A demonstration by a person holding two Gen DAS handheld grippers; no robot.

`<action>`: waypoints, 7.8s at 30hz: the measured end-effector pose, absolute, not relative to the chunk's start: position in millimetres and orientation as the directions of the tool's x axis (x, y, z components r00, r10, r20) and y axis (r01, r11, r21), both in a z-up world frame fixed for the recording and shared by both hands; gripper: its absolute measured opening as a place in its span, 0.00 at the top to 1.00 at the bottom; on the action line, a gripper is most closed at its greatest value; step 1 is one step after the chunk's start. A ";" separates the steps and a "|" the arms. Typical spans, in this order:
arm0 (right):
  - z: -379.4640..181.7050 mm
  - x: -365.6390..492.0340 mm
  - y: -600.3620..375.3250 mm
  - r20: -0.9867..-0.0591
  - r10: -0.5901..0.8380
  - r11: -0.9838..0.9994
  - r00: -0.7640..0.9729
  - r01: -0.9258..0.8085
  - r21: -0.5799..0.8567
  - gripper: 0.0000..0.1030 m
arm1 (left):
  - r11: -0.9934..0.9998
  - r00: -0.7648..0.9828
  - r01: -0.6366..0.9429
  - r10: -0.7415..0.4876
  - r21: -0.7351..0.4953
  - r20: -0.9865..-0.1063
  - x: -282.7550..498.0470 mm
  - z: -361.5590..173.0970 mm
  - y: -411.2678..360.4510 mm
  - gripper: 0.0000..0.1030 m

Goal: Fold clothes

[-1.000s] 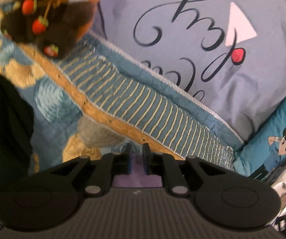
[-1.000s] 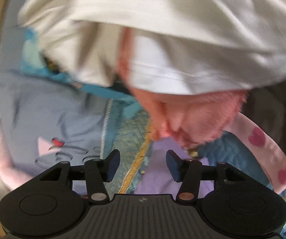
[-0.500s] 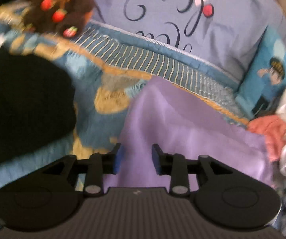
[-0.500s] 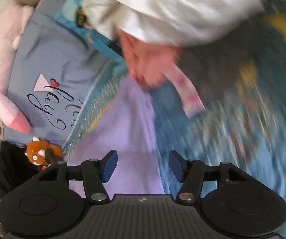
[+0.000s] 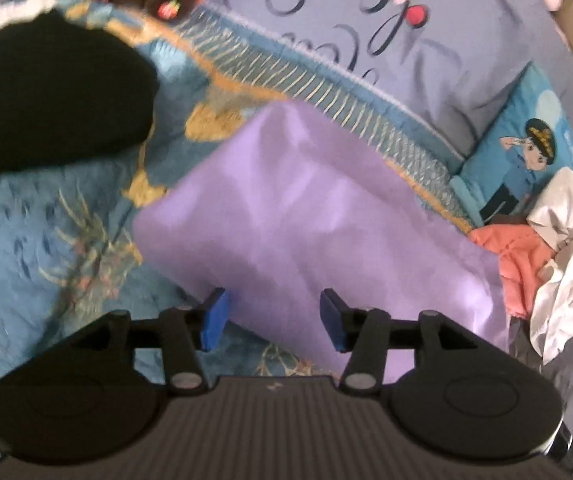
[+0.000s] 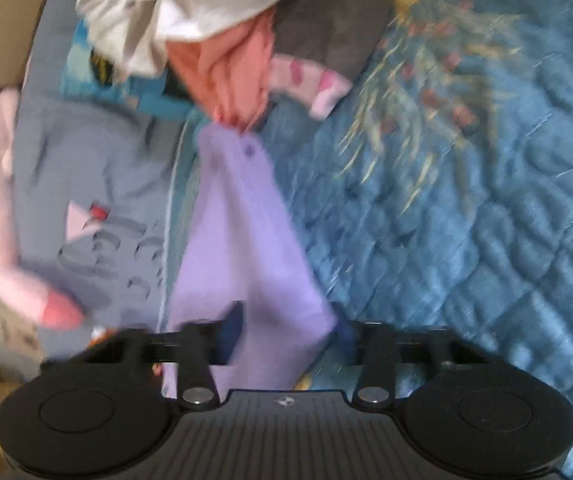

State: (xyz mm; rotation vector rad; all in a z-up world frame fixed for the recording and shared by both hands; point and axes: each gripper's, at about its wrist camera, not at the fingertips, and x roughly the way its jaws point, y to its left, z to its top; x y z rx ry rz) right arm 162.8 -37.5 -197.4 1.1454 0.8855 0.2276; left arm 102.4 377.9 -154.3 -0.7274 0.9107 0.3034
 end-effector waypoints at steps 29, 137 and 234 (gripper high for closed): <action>-193.6 147.5 -52.3 -0.537 0.536 0.508 0.652 0.259 0.821 0.86 | 0.169 0.739 -0.647 -0.106 -0.744 -0.666 71.9 -232.4 456.0 0.81; -95.3 214.0 -56.8 -0.689 0.492 0.843 0.533 -0.489 0.224 0.92 | 0.952 0.559 -0.276 0.046 -0.133 -0.828 131.3 -143.0 325.4 0.88; -136.3 35.4 -21.7 -0.743 0.530 0.710 0.409 -0.693 0.125 0.61 | 0.983 0.450 -0.043 -0.141 -0.179 -0.882 18.5 -151.6 185.3 0.66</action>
